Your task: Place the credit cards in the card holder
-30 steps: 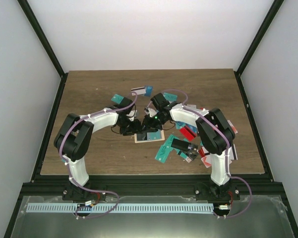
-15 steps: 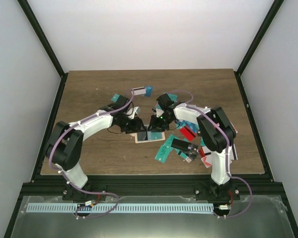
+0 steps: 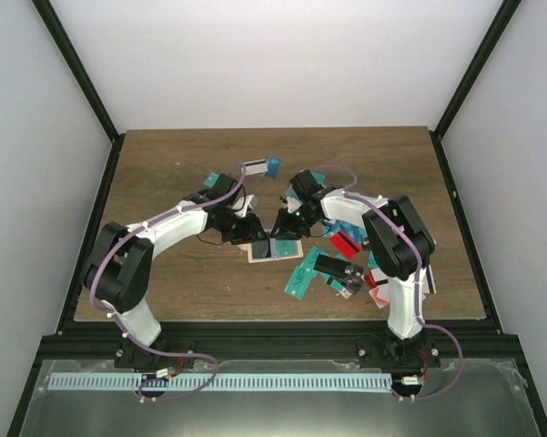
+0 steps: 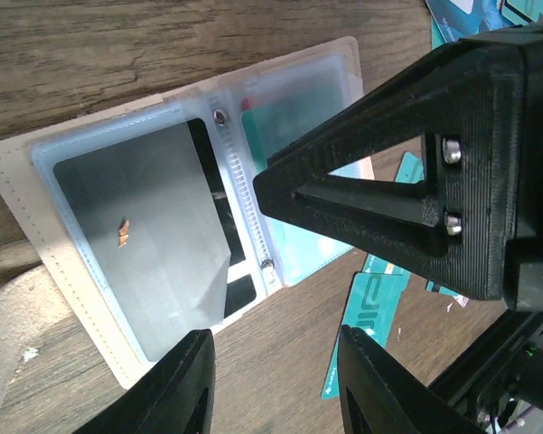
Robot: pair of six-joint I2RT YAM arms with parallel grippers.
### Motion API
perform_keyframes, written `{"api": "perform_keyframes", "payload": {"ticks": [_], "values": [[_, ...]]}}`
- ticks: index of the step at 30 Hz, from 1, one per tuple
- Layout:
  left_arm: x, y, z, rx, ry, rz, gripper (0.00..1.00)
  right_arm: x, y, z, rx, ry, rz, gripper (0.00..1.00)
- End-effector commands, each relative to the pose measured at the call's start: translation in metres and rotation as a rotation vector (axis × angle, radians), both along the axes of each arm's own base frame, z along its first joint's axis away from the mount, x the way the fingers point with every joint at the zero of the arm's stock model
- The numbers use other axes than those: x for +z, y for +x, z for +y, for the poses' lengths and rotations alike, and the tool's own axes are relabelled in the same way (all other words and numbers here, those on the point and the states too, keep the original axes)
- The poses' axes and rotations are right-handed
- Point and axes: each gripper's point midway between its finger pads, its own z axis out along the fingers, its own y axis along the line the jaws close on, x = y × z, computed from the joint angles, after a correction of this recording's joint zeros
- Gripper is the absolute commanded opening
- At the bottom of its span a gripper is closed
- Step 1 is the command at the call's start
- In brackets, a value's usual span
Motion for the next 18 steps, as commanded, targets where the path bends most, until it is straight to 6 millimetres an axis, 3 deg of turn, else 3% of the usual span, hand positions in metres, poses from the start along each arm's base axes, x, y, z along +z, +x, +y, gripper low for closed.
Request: {"api": "perform_keyframes", "payload": {"ticks": [1,10,18], "values": [[-0.002,0.008,0.001,0.034,0.019,0.001,0.39,0.019,-0.004,0.013,0.037,0.057,-0.036,0.19],[-0.021,0.01,0.007,0.051,0.063,0.031,0.38,0.001,-0.008,0.016,0.045,0.023,-0.014,0.16],[-0.036,0.013,0.011,0.05,0.078,0.058,0.41,-0.03,-0.014,-0.003,0.033,-0.089,0.003,0.1]]}}
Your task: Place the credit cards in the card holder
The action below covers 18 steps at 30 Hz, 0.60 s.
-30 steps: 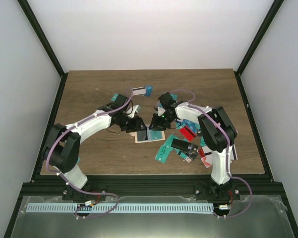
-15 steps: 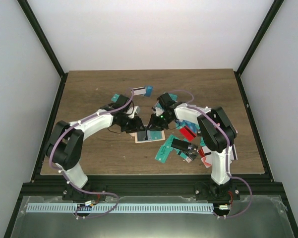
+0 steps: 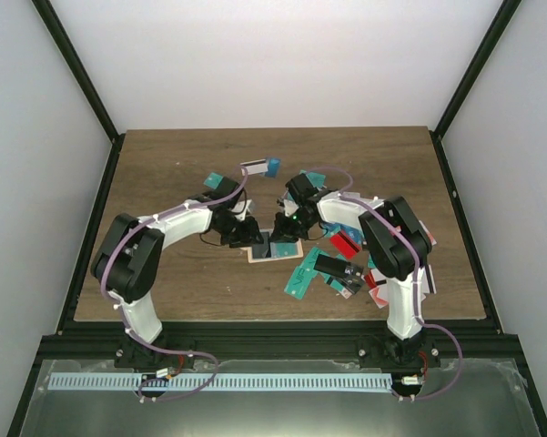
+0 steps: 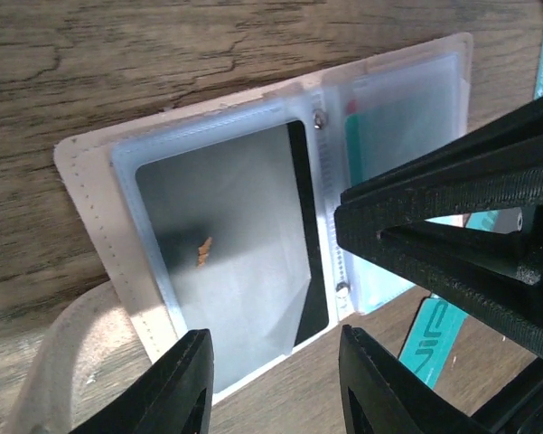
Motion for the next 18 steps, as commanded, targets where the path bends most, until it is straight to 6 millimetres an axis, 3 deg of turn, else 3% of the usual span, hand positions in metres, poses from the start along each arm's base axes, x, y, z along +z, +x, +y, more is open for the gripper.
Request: {"api": "perform_keyframes", "payload": {"ticks": [1,18], "values": [[-0.006,0.007,0.0,0.004,0.006,0.005,0.41,-0.028,-0.011,-0.012,0.009,-0.071,0.027,0.1],[-0.031,0.003,0.001,-0.019,0.025,0.052,0.5,-0.05,-0.021,-0.024,0.015,-0.125,0.055,0.01]]}}
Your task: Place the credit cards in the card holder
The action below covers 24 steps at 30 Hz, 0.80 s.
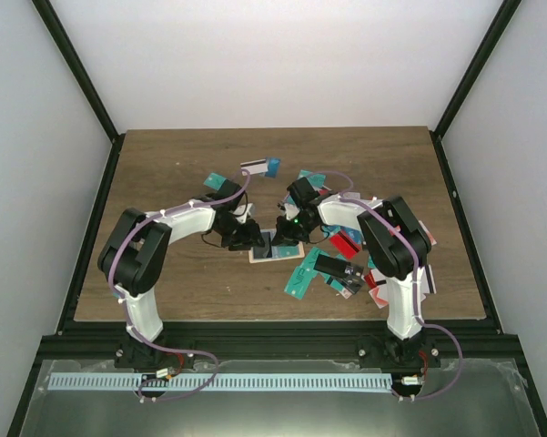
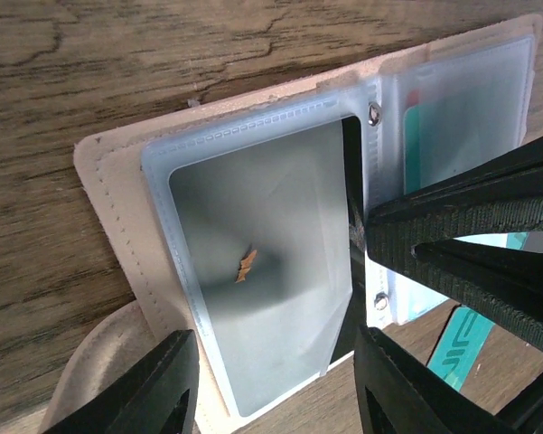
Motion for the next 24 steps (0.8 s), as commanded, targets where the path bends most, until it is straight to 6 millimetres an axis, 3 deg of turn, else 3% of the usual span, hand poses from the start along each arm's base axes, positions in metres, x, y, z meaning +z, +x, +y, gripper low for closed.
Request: {"api": "perform_keyframes", "payload": {"ticks": [1,12,24], "values": [[-0.012,0.003,-0.001,-0.011,0.005,0.009,0.5,-0.035,-0.015,-0.018,-0.001,-0.112,0.049,0.01],[-0.023,-0.002,-0.011,-0.02,-0.062,0.056,0.55,-0.039,-0.019,-0.018,0.0,-0.106,0.07,0.01],[0.013,0.01,-0.031,-0.009,-0.252,-0.004,0.55,-0.039,-0.021,-0.019,0.002,-0.109,0.076,0.01]]}}
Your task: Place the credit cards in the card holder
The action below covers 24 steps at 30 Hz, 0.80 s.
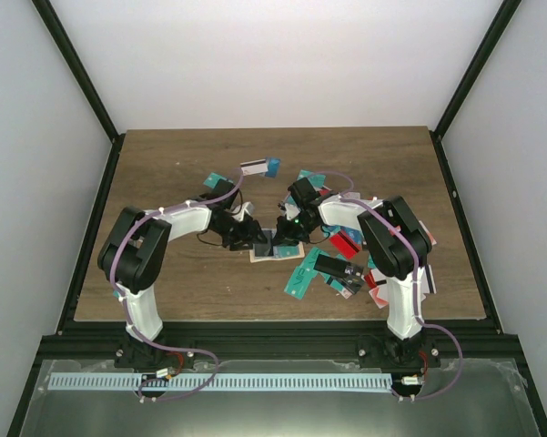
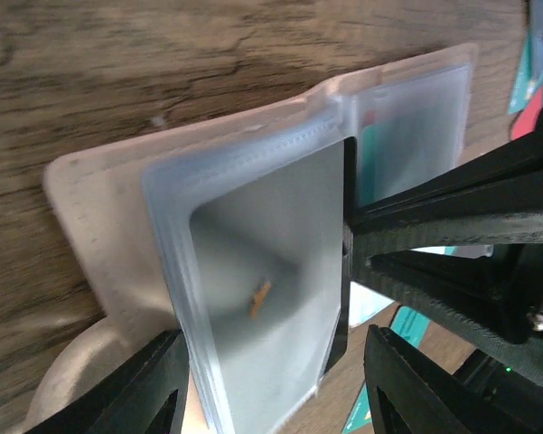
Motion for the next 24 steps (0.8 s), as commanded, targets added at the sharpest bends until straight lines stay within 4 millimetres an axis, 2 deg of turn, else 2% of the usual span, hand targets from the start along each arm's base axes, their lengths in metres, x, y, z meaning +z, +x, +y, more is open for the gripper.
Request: {"api": "perform_keyframes", "payload": {"ticks": [1,7,15,20,24], "values": [[0.014,0.008,-0.025,-0.036,-0.128,-0.072,0.55,-0.038,-0.021,-0.018,0.004,-0.123,0.077,0.01],[0.031,0.014,-0.028,-0.029,-0.148,-0.116,0.55,-0.037,-0.019,-0.018,0.004,-0.127,0.074,0.01],[0.015,0.016,-0.013,-0.019,-0.027,-0.099,0.5,-0.035,-0.017,-0.017,0.004,-0.127,0.069,0.01],[0.011,0.018,0.0,-0.005,0.068,-0.105,0.41,-0.033,-0.014,-0.016,0.007,-0.131,0.062,0.01],[0.015,0.02,0.001,0.002,0.087,-0.115,0.29,-0.029,-0.01,-0.014,0.008,-0.13,0.054,0.01]]}}
